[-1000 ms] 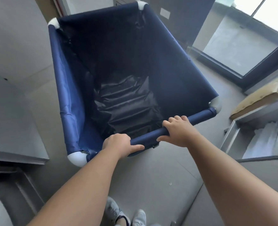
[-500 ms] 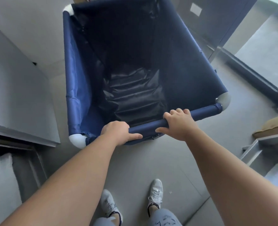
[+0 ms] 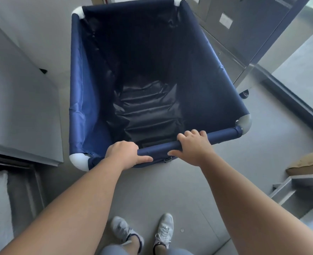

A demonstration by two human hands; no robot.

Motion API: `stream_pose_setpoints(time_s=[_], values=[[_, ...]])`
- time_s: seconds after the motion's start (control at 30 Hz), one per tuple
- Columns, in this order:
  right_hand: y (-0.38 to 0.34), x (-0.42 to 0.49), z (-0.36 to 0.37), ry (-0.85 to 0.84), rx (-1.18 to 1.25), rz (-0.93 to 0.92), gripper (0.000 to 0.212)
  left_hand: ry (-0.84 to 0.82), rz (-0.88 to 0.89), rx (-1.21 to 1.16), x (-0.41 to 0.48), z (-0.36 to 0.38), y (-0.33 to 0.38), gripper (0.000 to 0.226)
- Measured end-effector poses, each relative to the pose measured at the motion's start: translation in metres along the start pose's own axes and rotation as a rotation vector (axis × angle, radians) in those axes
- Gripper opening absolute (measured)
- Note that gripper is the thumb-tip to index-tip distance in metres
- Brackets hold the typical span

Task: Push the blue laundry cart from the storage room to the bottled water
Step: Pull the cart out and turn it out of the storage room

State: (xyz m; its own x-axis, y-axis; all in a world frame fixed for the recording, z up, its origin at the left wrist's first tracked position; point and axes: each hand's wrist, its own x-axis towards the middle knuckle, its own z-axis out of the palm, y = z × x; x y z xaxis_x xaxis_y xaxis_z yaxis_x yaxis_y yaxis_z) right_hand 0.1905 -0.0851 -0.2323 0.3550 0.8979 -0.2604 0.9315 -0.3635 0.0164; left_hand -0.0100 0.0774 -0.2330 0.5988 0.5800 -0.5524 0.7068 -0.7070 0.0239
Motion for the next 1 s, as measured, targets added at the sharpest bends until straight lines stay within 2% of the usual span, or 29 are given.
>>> stream_pose_setpoints(time_s=[0.23, 0.4, 0.57, 0.73, 1.0], values=[[0.01, 0.028, -0.006, -0.016, 0.02, -0.01, 0.06, -0.056, -0.016, -0.066, 0.022, -0.016, -0.003, 0.079], [0.016, 0.053, -0.007, 0.04, 0.05, -0.024, 0.068, -0.115, -0.008, -0.152, 0.044, -0.028, -0.013, 0.115], [0.023, 0.073, -0.006, -0.003, 0.087, -0.034, 0.085, -0.071, -0.078, -0.195, 0.057, -0.035, -0.013, 0.133], [0.037, 0.092, -0.014, -0.075, 0.06, -0.112, 0.087, -0.06, -0.152, -0.238, 0.061, -0.04, -0.005, 0.137], [0.066, 0.112, -0.015, -0.029, -0.005, -0.241, 0.094, -0.064, -0.285, -0.311, 0.059, -0.036, 0.024, 0.137]])
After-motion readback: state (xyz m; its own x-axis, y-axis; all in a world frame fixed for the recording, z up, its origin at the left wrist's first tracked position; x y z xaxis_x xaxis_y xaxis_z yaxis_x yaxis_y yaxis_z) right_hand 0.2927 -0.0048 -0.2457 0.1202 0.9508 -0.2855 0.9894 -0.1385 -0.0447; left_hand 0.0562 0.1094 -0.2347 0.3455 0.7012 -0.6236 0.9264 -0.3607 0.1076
